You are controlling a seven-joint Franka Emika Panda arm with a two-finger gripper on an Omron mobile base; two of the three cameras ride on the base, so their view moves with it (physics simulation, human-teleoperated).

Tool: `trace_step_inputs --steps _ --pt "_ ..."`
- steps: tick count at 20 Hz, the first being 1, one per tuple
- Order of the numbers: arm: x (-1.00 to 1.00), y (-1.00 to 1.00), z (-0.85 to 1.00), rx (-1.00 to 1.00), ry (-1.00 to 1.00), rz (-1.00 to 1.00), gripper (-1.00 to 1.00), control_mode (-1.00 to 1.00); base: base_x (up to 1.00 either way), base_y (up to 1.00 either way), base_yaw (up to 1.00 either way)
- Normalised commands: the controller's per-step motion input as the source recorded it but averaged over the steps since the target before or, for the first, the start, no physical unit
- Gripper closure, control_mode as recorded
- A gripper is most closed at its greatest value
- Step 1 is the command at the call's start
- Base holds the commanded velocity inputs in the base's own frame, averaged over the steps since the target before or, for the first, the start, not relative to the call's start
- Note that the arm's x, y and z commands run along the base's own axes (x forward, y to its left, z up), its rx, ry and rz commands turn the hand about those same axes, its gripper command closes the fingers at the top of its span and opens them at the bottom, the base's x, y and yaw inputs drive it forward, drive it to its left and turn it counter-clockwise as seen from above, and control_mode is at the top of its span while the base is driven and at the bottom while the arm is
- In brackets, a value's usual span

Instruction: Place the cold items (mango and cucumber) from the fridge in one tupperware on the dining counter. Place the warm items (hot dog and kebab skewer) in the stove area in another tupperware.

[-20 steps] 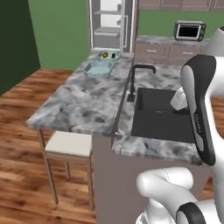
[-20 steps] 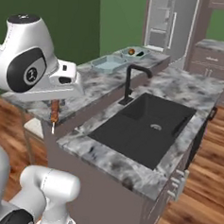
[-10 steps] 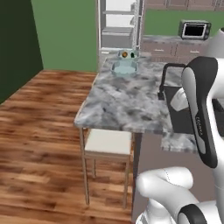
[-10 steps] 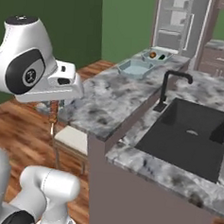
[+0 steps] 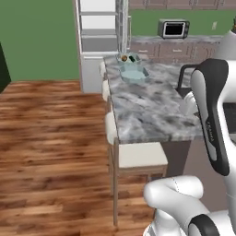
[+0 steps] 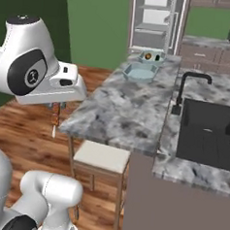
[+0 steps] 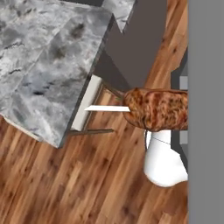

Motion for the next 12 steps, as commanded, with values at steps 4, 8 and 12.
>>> trace_step_inputs --steps 4,8,12 --pt "0.0 0.0 0.0 0.0 0.0 0.0 1.0 1.0 0.25 1.0 -0.4" --pt "0.0 0.0 0.0 0.0 0.0 0.0 1.0 1.0 0.26 1.0 -0.4" --pt "0.0 0.0 0.0 0.0 0.0 0.0 1.0 1.0 0.33 1.0 -0.43"
